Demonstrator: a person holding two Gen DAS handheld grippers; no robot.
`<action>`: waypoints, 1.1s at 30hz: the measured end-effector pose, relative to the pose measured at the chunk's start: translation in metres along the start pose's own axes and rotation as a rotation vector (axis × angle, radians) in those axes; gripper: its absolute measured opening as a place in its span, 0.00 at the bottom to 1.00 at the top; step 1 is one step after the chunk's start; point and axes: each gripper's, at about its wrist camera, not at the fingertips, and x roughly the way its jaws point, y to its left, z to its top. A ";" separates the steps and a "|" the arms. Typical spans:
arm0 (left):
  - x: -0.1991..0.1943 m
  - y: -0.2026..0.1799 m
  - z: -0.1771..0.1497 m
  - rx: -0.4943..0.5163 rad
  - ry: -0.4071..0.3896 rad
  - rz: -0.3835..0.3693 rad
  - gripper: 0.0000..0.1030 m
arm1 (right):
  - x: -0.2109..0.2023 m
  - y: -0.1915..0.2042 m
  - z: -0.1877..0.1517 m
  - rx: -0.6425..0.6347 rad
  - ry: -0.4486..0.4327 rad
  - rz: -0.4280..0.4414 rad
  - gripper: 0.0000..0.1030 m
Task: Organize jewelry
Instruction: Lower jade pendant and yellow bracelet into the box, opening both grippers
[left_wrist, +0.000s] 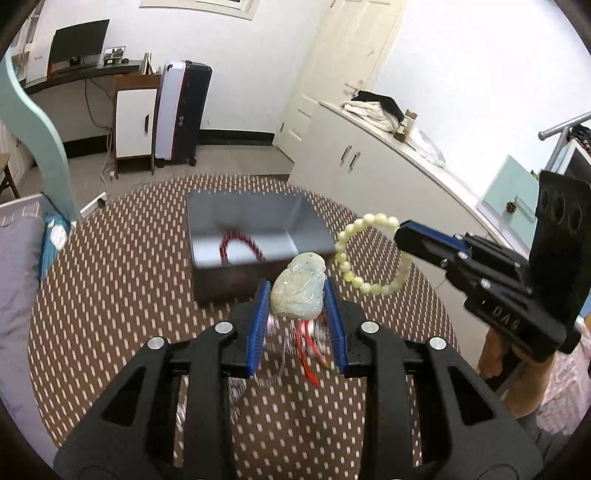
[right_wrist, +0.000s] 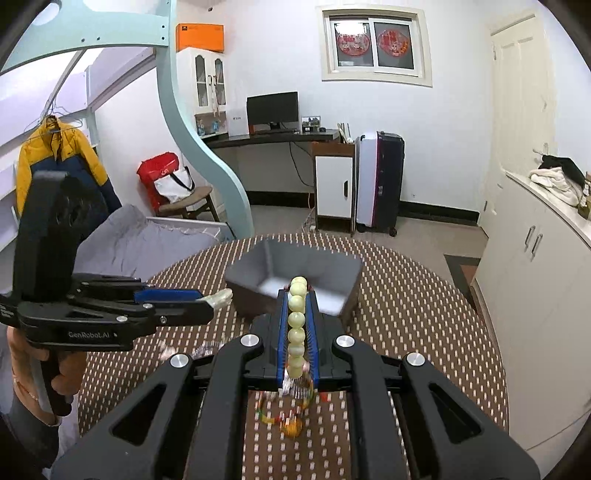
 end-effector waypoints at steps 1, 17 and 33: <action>0.003 0.002 0.007 -0.005 0.005 0.010 0.29 | 0.005 0.000 0.005 0.000 -0.004 -0.004 0.08; 0.097 0.033 0.052 -0.064 0.178 0.096 0.29 | 0.089 -0.010 0.006 0.020 0.089 -0.062 0.08; 0.098 0.025 0.053 -0.027 0.185 0.099 0.30 | 0.076 -0.013 -0.002 0.036 0.112 -0.070 0.16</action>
